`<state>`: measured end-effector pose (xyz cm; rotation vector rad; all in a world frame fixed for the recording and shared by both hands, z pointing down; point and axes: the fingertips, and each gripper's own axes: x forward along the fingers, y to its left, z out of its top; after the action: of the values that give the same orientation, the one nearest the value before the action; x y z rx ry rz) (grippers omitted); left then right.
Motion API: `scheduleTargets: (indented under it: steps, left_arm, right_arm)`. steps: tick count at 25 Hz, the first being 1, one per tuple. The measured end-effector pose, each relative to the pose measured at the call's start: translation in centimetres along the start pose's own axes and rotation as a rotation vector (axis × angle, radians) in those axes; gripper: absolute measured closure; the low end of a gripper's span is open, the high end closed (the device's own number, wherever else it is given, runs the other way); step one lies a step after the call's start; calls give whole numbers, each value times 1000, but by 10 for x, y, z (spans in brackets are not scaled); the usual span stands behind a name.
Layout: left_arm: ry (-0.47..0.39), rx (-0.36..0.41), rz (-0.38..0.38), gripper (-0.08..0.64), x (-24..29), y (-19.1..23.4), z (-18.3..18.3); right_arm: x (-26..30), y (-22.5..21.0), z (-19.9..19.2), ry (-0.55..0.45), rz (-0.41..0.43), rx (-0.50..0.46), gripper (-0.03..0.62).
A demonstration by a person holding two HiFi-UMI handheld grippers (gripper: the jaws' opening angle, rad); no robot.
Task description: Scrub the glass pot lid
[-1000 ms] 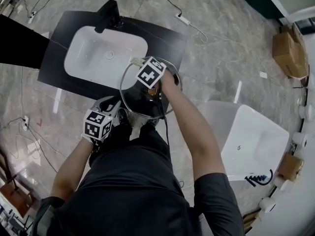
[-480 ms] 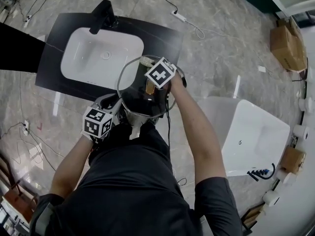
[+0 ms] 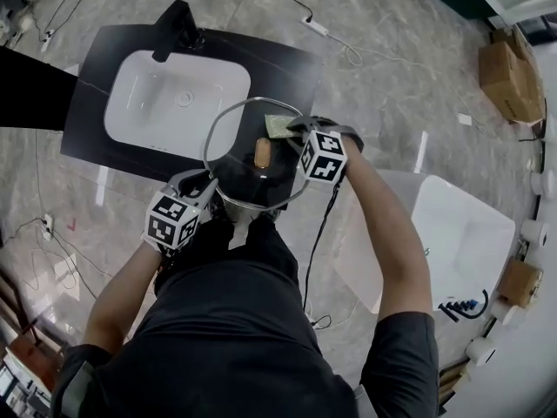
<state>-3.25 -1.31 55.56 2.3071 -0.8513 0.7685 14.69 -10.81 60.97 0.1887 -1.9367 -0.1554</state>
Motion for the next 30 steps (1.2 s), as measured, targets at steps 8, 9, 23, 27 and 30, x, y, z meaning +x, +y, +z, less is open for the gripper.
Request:
scheduleTargets:
  steps: [8, 9, 23, 27, 30]
  left_arm:
    - [-25, -109, 90, 482, -26, 22, -21]
    - [-31, -123, 103, 482, -29, 24, -23]
    - [-34, -133, 80, 482, -23, 24, -18]
    - [-20, -69, 33, 482, -8, 12, -5]
    - [-8, -18, -8, 482, 4, 2, 5]
  right_arm:
    - [36, -42, 72, -71, 166, 43, 530]
    - [39, -44, 88, -91, 194, 60, 530]
    - [22, -24, 93, -134, 273, 194, 531]
    - [1, -15, 41, -143, 195, 354, 531]
    - [-14, 9, 19, -165, 136, 417, 530]
